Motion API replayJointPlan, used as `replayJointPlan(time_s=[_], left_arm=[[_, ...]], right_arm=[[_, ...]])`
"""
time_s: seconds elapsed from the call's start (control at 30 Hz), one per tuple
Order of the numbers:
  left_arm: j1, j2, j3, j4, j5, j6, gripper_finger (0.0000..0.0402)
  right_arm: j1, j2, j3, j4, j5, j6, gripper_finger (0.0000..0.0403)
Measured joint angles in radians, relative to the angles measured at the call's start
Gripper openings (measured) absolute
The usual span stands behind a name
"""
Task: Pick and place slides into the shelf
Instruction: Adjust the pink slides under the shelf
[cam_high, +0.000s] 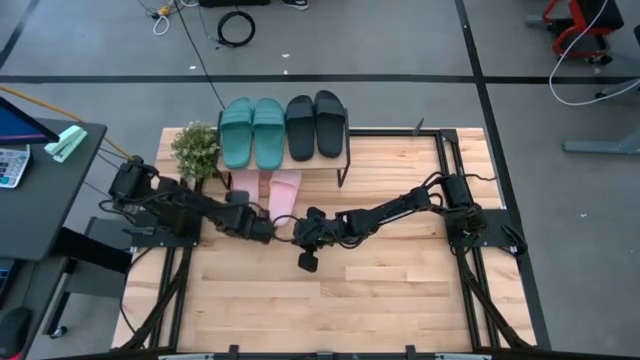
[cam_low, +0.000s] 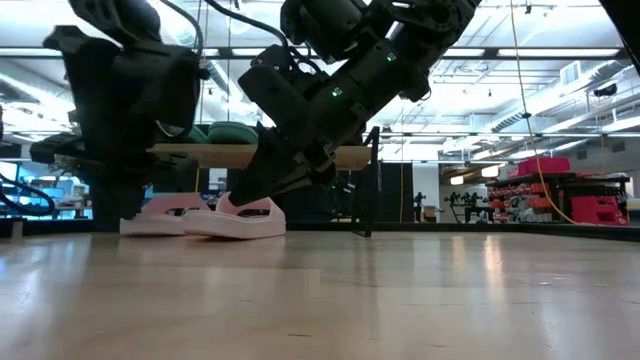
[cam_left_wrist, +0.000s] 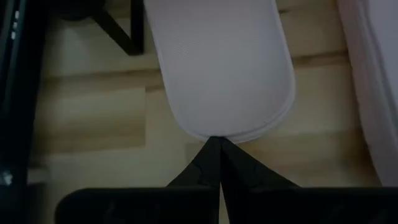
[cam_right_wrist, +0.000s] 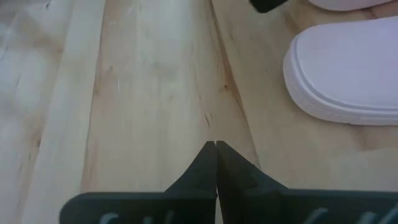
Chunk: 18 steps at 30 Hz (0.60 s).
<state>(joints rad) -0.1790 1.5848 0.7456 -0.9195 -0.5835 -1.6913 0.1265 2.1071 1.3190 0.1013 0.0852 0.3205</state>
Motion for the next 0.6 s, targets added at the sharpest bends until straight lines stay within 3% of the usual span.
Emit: replayJointPlan(time_s=[0.4,0.6], left_arm=[[0.098,0.000,0.000,0.017,0.000,0.133,0.0012],[0.098,0.000,0.000,0.018,-0.071,0.132,0.0004]], right_arm=[[0.000,0.000,0.000,0.000,0.000,0.001,0.0002],[0.000,0.000,0.000,0.000,0.000,0.002,0.0002]])
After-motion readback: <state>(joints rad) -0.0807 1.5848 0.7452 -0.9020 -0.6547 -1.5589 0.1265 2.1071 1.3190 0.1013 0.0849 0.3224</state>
